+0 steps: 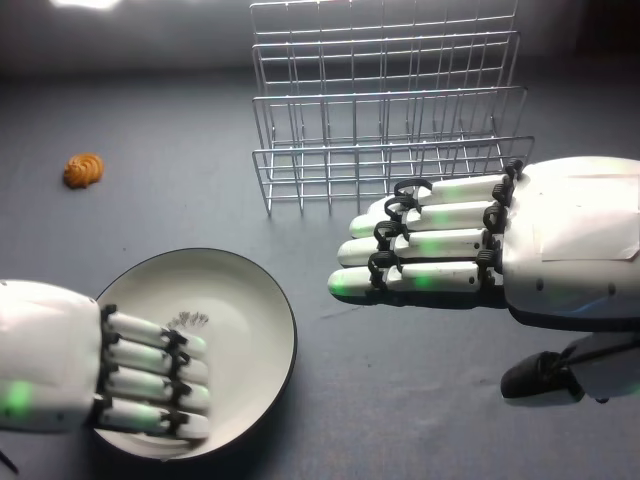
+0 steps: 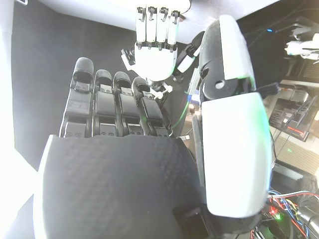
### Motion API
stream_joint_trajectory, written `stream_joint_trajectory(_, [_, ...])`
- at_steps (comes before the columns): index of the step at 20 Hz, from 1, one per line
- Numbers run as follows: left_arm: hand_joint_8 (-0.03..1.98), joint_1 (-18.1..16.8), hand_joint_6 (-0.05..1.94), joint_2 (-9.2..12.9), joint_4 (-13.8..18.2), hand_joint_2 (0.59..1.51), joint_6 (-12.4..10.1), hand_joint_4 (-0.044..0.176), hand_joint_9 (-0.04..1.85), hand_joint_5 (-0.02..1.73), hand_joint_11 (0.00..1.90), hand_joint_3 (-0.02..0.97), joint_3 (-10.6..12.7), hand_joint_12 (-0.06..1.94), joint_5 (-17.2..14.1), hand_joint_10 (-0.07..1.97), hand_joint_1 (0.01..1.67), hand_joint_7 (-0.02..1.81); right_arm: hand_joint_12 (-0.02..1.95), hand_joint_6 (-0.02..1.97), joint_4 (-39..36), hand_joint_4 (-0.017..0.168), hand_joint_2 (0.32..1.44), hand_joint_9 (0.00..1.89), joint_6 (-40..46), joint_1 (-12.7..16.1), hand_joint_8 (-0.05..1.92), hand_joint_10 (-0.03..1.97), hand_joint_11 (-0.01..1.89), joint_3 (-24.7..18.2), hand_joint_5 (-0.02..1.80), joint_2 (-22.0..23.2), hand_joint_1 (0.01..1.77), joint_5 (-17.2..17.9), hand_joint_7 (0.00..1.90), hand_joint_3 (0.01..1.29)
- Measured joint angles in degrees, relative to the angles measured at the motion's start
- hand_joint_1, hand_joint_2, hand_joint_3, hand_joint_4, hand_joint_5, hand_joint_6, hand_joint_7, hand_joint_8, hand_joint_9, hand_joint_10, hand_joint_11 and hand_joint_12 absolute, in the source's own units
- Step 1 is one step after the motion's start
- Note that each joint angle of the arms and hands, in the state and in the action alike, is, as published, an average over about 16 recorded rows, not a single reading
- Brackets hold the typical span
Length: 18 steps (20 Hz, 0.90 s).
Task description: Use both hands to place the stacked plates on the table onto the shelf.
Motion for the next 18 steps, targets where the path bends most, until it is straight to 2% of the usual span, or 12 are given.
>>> stream_joint_trajectory(11, [-0.01, 0.24, -0.01, 0.74, 1.96, 1.118, 0.02, -0.005, 0.01, 0.0, 0.02, 0.014, 5.78, -0.01, -1.52, 0.0, 0.02, 0.01, 0.25, 0.02, 0.0, 0.001, 1.04, 0.01, -0.2, 0.0, 0.01, 0.0, 0.02, 0.0, 0.02, 0.0, 1.03, 0.06, 0.02, 0.02])
stream_joint_trajectory(18, [-0.01, 1.58, -0.02, 0.39, 2.5, 1.116, 0.0, -0.007, 0.01, -0.01, 0.02, 0.014, 7.35, 0.0, -2.56, 0.0, 0.02, 0.01, 0.24, 0.02, 0.0, 0.001, 1.04, 0.01, -0.34, 0.0, 0.01, 0.0, 0.02, 0.0, 0.02, 0.0, 1.03, 0.08, 0.02, 0.02])
